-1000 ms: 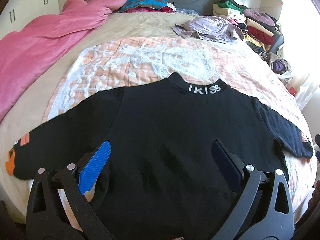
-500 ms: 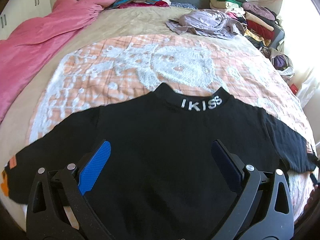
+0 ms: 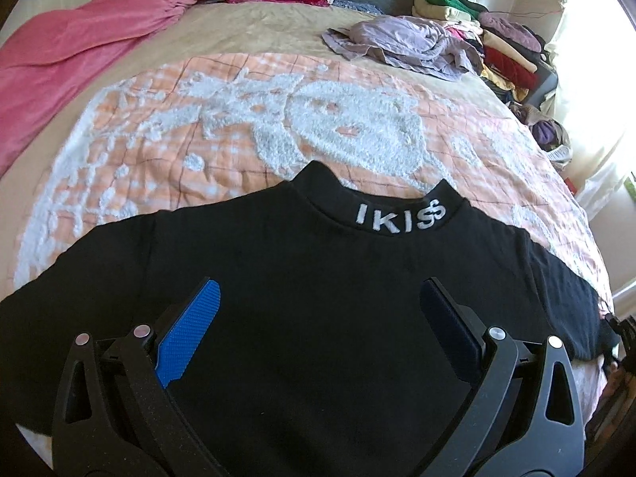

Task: Fold small clothes
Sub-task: 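Lift the sleeve with the right tool and fold it across the chest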

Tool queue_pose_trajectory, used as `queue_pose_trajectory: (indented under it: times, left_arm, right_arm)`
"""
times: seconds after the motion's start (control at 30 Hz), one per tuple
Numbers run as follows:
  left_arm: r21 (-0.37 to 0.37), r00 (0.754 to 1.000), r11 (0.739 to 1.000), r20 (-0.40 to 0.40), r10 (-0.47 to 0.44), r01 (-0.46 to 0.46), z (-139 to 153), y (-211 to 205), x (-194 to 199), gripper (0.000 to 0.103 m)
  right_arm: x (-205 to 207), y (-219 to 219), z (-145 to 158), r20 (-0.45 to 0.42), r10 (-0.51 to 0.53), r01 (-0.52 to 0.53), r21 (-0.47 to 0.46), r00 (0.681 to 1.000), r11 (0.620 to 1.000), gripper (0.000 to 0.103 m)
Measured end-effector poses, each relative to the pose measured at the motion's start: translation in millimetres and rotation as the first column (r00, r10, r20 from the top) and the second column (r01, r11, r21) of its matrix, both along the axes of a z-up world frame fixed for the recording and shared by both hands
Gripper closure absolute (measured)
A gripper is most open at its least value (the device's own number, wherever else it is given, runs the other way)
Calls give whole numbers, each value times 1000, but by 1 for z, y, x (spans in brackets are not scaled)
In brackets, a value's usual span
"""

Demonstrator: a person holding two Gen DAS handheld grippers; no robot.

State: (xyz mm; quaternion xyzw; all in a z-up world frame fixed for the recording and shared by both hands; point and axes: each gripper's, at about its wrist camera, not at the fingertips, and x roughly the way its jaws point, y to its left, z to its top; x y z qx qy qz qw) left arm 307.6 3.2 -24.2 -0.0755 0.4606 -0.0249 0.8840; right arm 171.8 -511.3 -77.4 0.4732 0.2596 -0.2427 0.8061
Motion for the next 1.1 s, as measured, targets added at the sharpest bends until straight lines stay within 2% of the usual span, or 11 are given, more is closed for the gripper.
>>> queue_pose_trajectory:
  times: [0.1, 0.23, 0.37, 0.47, 0.53, 0.63, 0.7, 0.93, 1.1]
  left_arm:
    - [-2, 1000, 1000, 9, -2, 2, 1, 6, -4, 8]
    - [-38, 1000, 999, 12, 2, -1, 7, 17, -9, 8]
    - [-72, 1000, 997, 20, 10, -9, 14, 30, -16, 8]
    - [-137, 1000, 990, 12, 12, -10, 16, 42, -19, 8]
    - [-145, 1000, 989, 20, 13, -10, 18, 45, -21, 8]
    - [-157, 999, 988, 31, 15, -10, 22, 51, -23, 8]
    - [-144, 999, 990, 44, 20, -14, 25, 54, -25, 8]
    - [-121, 997, 993, 73, 12, -3, 35, 60, -32, 8]
    - [-120, 996, 993, 81, 21, -11, 38, 68, -34, 8]
  right_arm:
    - [4, 9, 15, 64, 34, -31, -41, 997, 999, 89]
    - [15, 39, 48, 116, 122, -105, -146, 986, 984, 94]
    - [33, 77, 81, 154, 231, -195, -220, 961, 956, 95]
    - [44, 104, 101, 164, 299, -249, -271, 940, 930, 95]
    - [49, 120, 111, 165, 339, -279, -304, 926, 911, 95]
    - [57, 150, 126, 151, 414, -339, -363, 898, 868, 95]
    - [64, 175, 134, 126, 474, -390, -408, 871, 826, 95]
    - [80, 242, 140, 78, 611, -508, -478, 788, 717, 95]
    - [93, 295, 139, 23, 696, -583, -525, 718, 620, 95]
